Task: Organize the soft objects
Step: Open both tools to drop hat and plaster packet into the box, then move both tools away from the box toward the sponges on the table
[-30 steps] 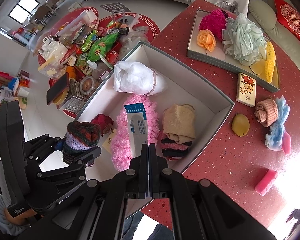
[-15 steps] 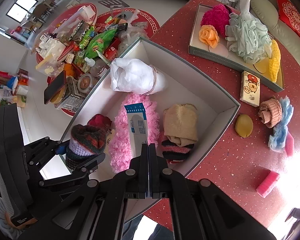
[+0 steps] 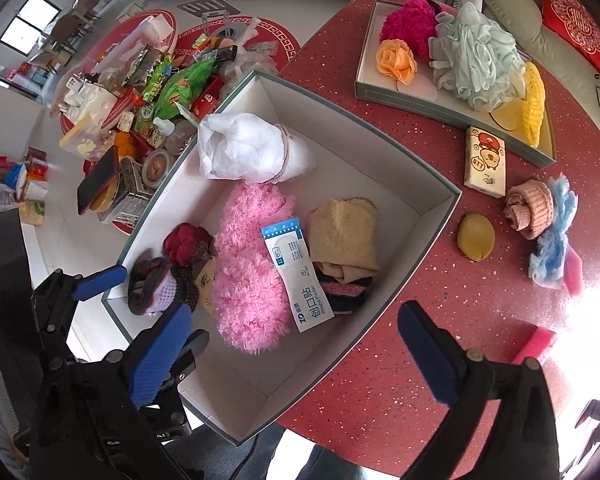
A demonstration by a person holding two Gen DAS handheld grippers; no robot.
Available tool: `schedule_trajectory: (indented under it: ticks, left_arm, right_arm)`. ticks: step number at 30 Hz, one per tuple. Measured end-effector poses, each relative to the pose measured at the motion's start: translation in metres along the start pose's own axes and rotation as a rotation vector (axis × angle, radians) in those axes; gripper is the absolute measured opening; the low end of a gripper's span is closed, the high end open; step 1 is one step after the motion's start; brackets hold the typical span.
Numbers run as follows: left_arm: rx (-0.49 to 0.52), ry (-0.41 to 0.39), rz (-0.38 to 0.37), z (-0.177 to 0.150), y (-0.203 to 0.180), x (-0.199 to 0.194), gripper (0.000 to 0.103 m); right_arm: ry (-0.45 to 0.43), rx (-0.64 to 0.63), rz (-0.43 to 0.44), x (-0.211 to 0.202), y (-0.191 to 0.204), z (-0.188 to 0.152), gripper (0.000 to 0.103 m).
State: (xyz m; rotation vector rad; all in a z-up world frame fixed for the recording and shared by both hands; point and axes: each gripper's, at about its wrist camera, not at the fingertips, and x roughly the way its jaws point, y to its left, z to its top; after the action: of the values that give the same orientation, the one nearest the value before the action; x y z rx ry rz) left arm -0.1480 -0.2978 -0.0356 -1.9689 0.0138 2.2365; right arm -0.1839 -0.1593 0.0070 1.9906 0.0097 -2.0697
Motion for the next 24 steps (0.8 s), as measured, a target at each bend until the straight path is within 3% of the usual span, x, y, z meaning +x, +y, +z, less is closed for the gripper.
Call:
schedule_trajectory:
  ticks: [12,24]
  left_arm:
    - [0.048,-0.007,0.002,0.003,-0.017,-0.006,0.103]
    - [0.228,0.012,-0.014,0.016,-0.100,-0.009,0.103]
  right_arm:
    - [-0.027,0.113,-0.011,-0.013,-0.034,-0.021,0.103]
    - [-0.055,0.401,-0.023,-0.026,-0.141,-0.086,0.103]
